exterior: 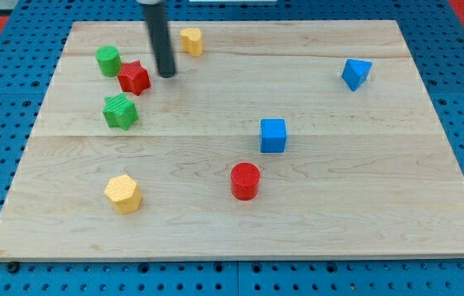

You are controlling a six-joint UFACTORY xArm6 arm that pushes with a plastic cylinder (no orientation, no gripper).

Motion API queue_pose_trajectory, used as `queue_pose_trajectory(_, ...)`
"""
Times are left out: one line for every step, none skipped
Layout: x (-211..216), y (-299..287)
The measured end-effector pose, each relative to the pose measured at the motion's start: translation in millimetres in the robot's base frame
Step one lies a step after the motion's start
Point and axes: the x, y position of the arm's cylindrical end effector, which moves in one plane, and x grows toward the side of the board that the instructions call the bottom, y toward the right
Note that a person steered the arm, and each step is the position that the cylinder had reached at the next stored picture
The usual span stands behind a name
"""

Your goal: Move blue cube diagonally left below blue triangle

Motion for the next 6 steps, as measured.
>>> queue_pose_trajectory(6.2,-23.8)
queue_pose_trajectory(6.2,-71.3)
queue_pose_trajectory(26.0,-28.1)
queue_pose_trajectory(75.4,-12.0)
queue_pose_trajectory(87.5,-11.9)
queue_pose_trajectory(111.6,36.1)
